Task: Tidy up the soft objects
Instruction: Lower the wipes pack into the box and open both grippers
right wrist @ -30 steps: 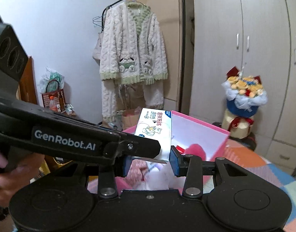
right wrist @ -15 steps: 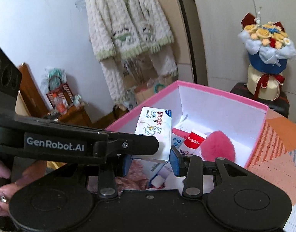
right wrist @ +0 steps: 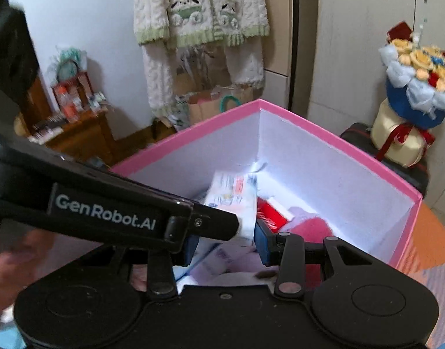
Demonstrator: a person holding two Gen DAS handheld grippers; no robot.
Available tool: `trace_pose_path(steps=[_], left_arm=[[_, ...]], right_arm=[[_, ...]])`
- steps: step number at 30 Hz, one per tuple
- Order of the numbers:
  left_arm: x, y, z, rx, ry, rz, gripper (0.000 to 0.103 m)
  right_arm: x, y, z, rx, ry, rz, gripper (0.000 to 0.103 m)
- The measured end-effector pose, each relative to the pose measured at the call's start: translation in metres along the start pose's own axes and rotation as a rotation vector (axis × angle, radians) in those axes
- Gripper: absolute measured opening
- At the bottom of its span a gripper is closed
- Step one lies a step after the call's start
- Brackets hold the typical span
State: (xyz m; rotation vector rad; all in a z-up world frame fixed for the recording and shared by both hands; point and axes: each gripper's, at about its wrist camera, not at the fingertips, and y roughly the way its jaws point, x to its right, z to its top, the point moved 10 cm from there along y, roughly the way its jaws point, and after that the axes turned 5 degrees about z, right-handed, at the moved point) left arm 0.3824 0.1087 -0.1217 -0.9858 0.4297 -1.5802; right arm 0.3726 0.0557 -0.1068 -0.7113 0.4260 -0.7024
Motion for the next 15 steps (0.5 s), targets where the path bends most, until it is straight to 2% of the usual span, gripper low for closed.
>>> trace_pose_path(steps=[1,4,6,15], left_arm=[[-0.001,-0.001,-0.001,0.008,0.005,0.014,0.033],[-0.002,-0.011,-0.004,0.033,0.017,0.022,0.035],[0.001,-0.021,-0.005,0.057,0.045,0.019,0.037],[0.018,-0.07,-0.013,0.142,0.1,-0.013,0.041]], right_arm=[[-0.002,0.001,0.0,-0.01,-0.021,-0.002,0.047],[-0.005,-0.005,0.004,-0.003,-0.065,-0.029,0.061],[-0.005,-0.014,0.002,0.009,-0.07,-0.052,0.061],[-0.013,-0.069,-0.019,0.125,0.013,-0.02,0.061]])
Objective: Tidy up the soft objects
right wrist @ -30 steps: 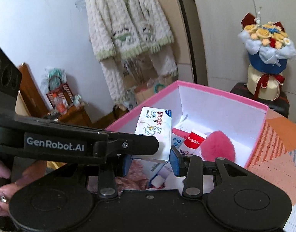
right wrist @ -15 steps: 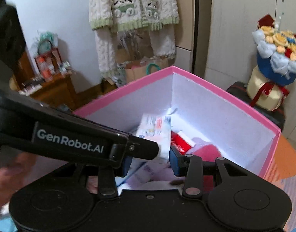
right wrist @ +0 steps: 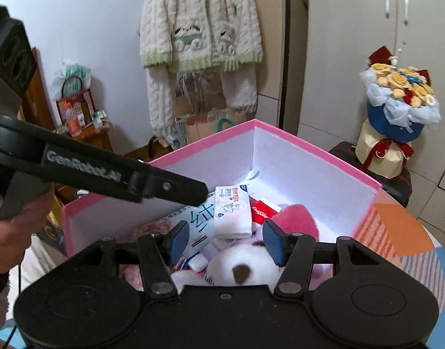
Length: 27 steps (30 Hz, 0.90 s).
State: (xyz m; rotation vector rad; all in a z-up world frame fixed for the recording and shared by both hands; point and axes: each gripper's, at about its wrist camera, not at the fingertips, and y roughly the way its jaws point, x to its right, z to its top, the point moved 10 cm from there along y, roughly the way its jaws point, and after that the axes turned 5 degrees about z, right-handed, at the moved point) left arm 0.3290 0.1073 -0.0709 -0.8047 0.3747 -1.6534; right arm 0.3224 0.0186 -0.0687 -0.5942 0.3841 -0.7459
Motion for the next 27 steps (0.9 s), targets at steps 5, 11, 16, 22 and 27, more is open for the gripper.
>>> trace_pose_path(steps=[5,11,16,22,27], left_arm=[[0.015,-0.027,-0.006,0.032,0.063,-0.014,0.045],[0.029,-0.058,-0.023,0.054,0.144,-0.002,0.052],[0.045,-0.088,-0.038,0.087,0.214,-0.001,0.062],[0.068,-0.121,-0.056,0.128,0.304,-0.027,0.072],[0.079,-0.141,-0.07,0.142,0.335,-0.031,0.085]], right_arm=[[0.0,-0.029,-0.007,0.032,0.006,-0.05,0.063],[-0.003,-0.069,-0.018,0.093,0.025,-0.096,0.072],[-0.006,-0.102,-0.031,0.126,0.044,-0.145,0.077],[-0.013,-0.139,-0.045,0.149,0.037,-0.211,0.084],[-0.016,-0.169,-0.06,0.165,0.068,-0.252,0.084]])
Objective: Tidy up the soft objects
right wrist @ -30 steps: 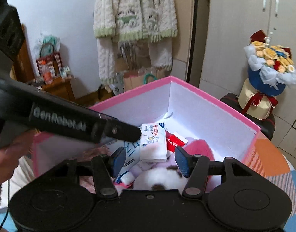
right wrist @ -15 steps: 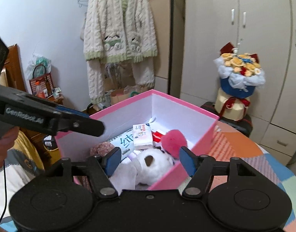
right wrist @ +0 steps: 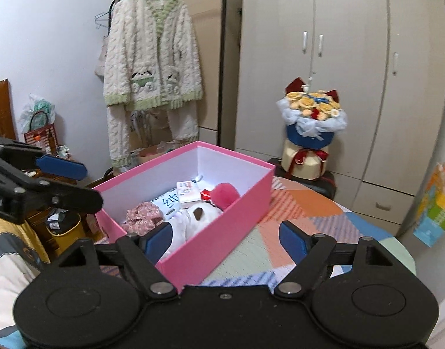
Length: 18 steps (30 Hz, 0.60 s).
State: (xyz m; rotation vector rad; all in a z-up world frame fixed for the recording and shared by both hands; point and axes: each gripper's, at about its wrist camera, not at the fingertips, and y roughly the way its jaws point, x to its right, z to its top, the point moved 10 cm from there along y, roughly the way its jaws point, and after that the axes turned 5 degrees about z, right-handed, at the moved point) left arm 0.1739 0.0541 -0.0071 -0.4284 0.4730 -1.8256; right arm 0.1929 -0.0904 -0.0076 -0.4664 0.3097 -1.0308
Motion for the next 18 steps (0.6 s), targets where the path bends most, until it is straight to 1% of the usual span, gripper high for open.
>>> trace_pose_path(steps=[1,4,5,6,7,8,11,13,15,17,18], left_arm=[[0.003,-0.003,-0.001,-0.001,0.014,0.002,0.086],[0.016,-0.009,-0.002,-0.021,0.045,-0.028,0.088],[0.019,-0.011,-0.003,-0.027,0.048,-0.036,0.093],[0.022,-0.012,-0.005,-0.038,0.052,-0.038,0.095],[0.025,-0.013,-0.006,-0.045,0.055,-0.03,0.097],[0.026,-0.014,-0.008,-0.048,0.061,-0.014,0.097],[0.029,-0.016,-0.013,-0.063,0.081,0.082,0.099],[0.028,-0.014,-0.018,-0.105,0.07,0.143,0.1],[0.03,-0.014,-0.02,-0.123,0.069,0.161,0.1],[0.033,-0.019,-0.021,-0.098,0.068,0.157,0.1],[0.034,-0.022,-0.021,-0.082,0.065,0.159,0.1]], right_arm=[[0.0,-0.006,-0.001,0.005,0.0,-0.005,0.084],[0.002,-0.022,-0.003,0.018,0.002,-0.02,0.084],[0.003,-0.028,-0.004,0.023,0.002,-0.028,0.084],[0.003,-0.032,-0.005,0.027,0.002,-0.033,0.084],[0.003,-0.037,-0.006,0.029,0.008,-0.036,0.088],[0.005,-0.042,-0.007,0.032,0.019,-0.041,0.093],[0.008,-0.054,-0.013,0.034,0.038,-0.061,0.093],[0.01,-0.061,-0.016,0.031,0.047,-0.077,0.093],[0.014,-0.068,-0.02,0.03,0.056,-0.09,0.095],[0.018,-0.074,-0.022,0.032,0.083,-0.106,0.103],[0.021,-0.076,-0.023,0.035,0.101,-0.116,0.103]])
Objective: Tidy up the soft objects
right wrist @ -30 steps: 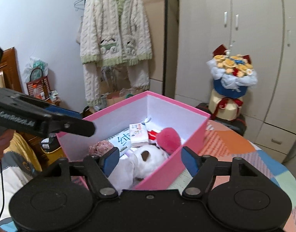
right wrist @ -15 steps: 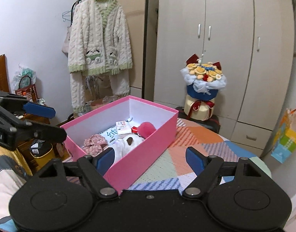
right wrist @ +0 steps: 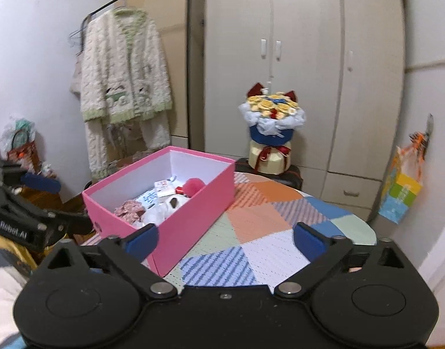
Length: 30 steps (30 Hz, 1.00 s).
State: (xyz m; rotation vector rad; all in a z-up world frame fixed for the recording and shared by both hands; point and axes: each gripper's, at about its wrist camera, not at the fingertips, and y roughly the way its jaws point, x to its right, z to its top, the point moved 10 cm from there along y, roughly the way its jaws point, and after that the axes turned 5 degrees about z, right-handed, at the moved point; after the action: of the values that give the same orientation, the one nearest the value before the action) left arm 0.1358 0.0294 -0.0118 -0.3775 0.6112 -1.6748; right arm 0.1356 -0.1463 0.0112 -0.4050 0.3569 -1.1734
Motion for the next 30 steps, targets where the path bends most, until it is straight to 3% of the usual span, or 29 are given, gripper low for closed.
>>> trace_pose_path(steps=[6,10,12,15,21,30], left_arm=[[0.003,-0.011,-0.001,0.054,-0.048,0.041,0.1],[0.01,-0.006,-0.004,0.057,-0.077,0.002,0.1],[0.011,-0.004,-0.006,0.082,-0.075,0.028,0.1],[0.012,0.001,-0.007,0.104,-0.073,0.06,0.1],[0.019,0.007,-0.017,0.101,-0.07,0.027,0.1],[0.019,0.01,-0.023,0.103,-0.027,0.071,0.1]], right_arm=[[0.02,-0.017,-0.01,-0.031,0.154,-0.125,0.103],[0.019,-0.03,-0.012,-0.005,0.11,-0.151,0.103],[0.018,-0.035,-0.014,0.001,0.087,-0.181,0.103],[0.017,-0.031,-0.021,-0.022,0.074,-0.159,0.103],[0.022,-0.028,-0.033,-0.016,0.041,-0.241,0.103],[0.016,-0.036,-0.039,0.001,0.052,-0.263,0.103]])
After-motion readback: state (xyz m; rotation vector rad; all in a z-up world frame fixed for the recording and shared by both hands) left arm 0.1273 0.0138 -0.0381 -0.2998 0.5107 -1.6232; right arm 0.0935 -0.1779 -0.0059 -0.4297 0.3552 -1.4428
